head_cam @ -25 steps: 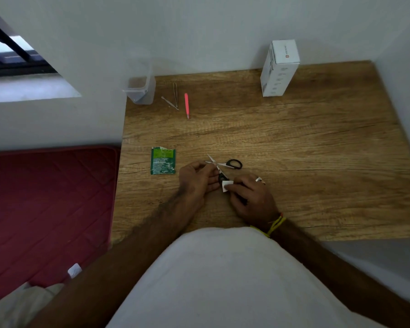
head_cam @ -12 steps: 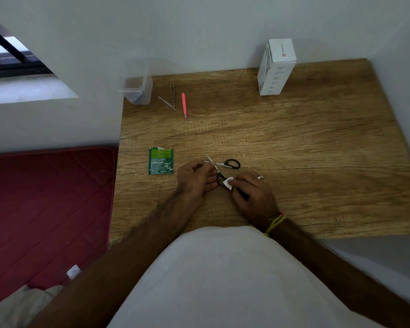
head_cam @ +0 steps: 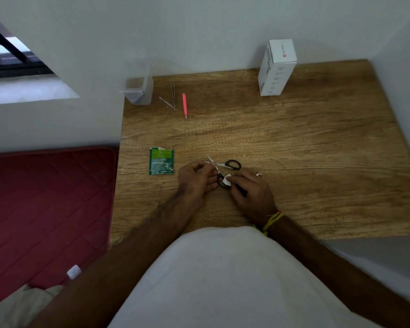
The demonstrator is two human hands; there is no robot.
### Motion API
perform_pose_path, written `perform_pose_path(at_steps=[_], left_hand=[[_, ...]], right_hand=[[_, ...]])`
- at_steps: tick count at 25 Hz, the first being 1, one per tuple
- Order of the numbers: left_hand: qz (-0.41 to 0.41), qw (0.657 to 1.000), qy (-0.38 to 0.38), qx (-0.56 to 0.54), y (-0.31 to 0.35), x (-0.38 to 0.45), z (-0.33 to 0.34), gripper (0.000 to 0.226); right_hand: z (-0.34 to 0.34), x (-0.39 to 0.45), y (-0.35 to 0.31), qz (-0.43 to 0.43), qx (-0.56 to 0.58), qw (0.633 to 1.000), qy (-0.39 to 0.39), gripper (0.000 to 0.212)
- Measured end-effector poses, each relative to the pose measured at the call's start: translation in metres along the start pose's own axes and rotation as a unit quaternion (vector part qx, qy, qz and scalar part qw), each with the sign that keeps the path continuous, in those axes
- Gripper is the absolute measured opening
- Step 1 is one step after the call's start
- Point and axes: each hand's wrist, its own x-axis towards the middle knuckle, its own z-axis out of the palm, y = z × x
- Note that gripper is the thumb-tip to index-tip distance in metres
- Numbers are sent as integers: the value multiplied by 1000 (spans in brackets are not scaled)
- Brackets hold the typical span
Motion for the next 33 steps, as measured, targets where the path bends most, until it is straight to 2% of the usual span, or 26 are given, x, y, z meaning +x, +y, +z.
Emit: perform_pose_path(at_steps=[3, 7, 11, 13, 16, 27, 29, 30, 31, 33], left_hand=[[1, 1000, -3, -3, -2, 1, 0, 13], [3, 1000, 6, 0, -1, 1, 1, 10], [2, 1000, 1, -9, -2, 1, 0, 12], [0, 1000, -3, -14, -1, 0, 0, 10], [4, 1000, 1, -8, 0, 0, -1, 10], [1, 1000, 8, 1, -1, -1, 0, 20], [-1, 1000, 8, 0, 0, -2, 0, 19], [-2, 1000, 8, 1, 1, -1, 0, 19], [-2, 1000, 9, 3, 1, -1, 0, 18], [-6, 1000, 13, 6, 1, 0, 0, 16]], right_hand=[[1, 4, -5, 2, 2, 1000, 3, 16], [0, 6, -4, 59, 45, 995, 60, 18], [8, 11, -7, -35, -15, 999, -15, 19], [7, 13, -4, -44, -22, 998, -29, 21], [4, 10, -3, -17, -11, 1000, -17, 21], [-4, -1, 1, -58, -23, 998, -6, 17], [-9, 0, -5, 6, 28, 999, 14, 16], [-12, 3, -10, 74, 69, 994, 38, 16], [-15, 7, -15, 162, 120, 978, 63, 15], [-21, 18, -19, 343, 252, 901, 88, 15]])
